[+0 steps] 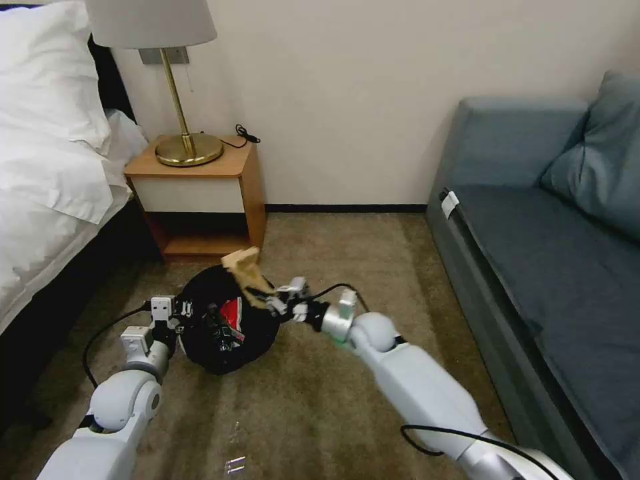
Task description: Pick up the trash bin, then pick up the garbage on the floor and place it into the trash bin.
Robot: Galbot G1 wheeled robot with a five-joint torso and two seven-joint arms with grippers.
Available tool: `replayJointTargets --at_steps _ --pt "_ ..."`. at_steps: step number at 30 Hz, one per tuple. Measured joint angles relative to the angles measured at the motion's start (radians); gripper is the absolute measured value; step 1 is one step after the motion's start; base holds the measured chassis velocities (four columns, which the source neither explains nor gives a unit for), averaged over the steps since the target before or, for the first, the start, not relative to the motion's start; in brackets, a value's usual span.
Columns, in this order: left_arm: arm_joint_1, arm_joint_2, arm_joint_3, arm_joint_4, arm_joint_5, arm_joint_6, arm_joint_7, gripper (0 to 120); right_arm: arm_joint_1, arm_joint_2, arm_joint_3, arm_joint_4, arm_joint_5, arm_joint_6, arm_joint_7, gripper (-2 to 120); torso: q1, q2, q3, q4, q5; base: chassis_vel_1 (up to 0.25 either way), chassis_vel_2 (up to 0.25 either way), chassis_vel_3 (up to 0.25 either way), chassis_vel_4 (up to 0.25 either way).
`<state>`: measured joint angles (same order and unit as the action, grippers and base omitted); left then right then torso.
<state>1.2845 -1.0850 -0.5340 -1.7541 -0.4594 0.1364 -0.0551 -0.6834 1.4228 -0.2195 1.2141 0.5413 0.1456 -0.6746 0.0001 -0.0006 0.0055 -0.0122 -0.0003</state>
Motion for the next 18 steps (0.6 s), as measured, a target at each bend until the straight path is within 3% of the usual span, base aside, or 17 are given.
replayJointTargets --at_steps 3,10,18 --pt "0.013 -0.001 -0.004 -0.003 0.002 -0.003 0.001 5 0.016 0.064 -0.016 -0.105 -0.038 0.037 0.009 0 0.000 0.000 0.000 0.0003 0.0000 0.000 0.000 0.000 0.000" --pt "0.019 -0.001 -0.008 -0.013 0.004 -0.005 0.001 5 0.025 0.093 -0.023 -0.162 -0.064 0.063 0.043 1 0.000 0.000 0.000 0.0000 0.0001 0.000 0.000 0.000 0.000" --pt "0.028 -0.007 -0.020 -0.010 0.006 -0.008 0.003 5 0.029 0.097 -0.037 -0.160 -0.072 0.064 0.049 30 0.000 0.000 0.000 0.0001 0.0002 0.000 0.000 0.000 0.000"
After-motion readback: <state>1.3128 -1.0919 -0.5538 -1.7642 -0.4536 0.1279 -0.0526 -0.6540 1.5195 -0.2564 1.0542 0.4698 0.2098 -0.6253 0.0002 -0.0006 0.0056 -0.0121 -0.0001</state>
